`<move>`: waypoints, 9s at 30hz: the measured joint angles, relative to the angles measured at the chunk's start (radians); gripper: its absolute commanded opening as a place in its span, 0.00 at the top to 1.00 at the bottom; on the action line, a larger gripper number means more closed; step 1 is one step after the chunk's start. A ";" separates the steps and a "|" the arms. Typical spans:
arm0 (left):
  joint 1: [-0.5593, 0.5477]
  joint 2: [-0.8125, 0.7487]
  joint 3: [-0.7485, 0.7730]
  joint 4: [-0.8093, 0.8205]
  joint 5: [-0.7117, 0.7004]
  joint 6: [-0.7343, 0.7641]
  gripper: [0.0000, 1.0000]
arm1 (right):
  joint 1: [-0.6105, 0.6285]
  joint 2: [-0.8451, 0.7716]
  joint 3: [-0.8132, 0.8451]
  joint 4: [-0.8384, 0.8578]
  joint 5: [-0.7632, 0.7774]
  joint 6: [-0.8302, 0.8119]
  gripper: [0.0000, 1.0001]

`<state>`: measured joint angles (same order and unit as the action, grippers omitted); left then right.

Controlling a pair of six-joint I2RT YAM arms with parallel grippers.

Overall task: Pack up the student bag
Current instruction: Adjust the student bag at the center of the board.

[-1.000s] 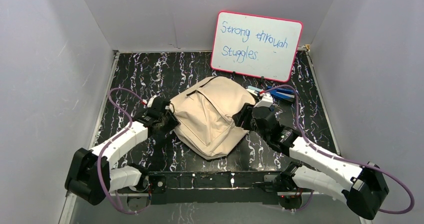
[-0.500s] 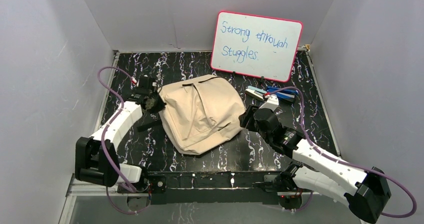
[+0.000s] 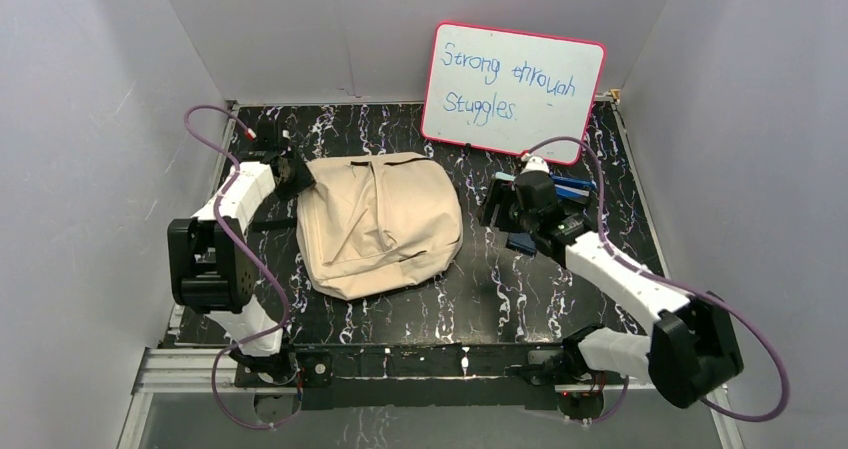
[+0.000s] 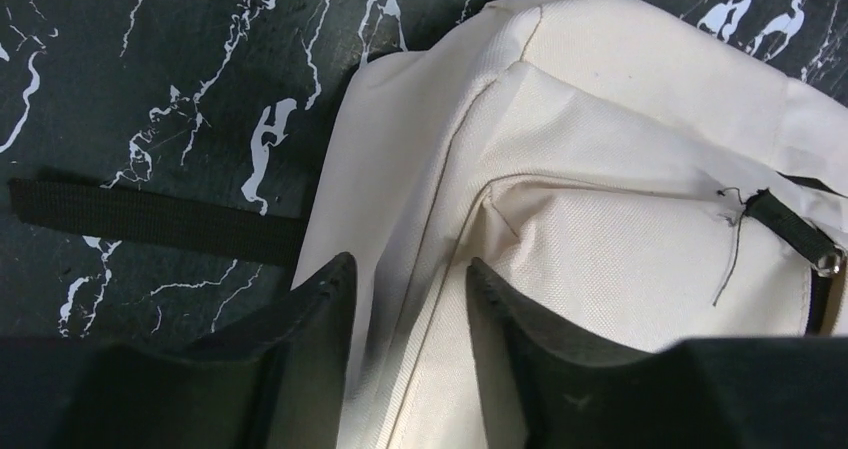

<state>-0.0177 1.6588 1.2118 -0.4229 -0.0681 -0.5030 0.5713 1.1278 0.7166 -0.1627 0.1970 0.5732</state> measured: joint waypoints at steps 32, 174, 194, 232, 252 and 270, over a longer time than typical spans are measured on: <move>0.001 -0.229 -0.349 0.040 0.187 -0.080 0.98 | -0.109 0.575 0.211 0.257 -0.594 -0.106 0.92; -0.347 -0.119 0.092 -0.293 -0.706 0.381 0.46 | -0.112 -0.345 -0.130 -0.210 -0.040 0.203 0.23; -0.344 -0.344 -0.107 -0.122 -0.281 0.301 0.37 | 0.174 0.057 -0.124 0.140 -0.246 0.261 0.24; -0.329 -0.458 -0.485 -0.011 0.095 0.004 0.40 | -0.016 0.586 0.284 0.245 -0.485 -0.015 0.89; -0.587 -0.468 -0.379 -0.027 -0.024 -0.068 0.36 | -0.010 0.696 0.545 0.214 -0.275 -0.177 0.35; -0.525 -0.402 -0.190 -0.051 -0.205 0.144 0.35 | 0.294 0.132 -0.233 0.481 -0.101 0.488 0.28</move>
<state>-0.5426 1.2568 1.0218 -0.4744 -0.2729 -0.3592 0.8654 1.2598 0.4831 0.3187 0.0963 1.0607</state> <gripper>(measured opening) 0.647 0.712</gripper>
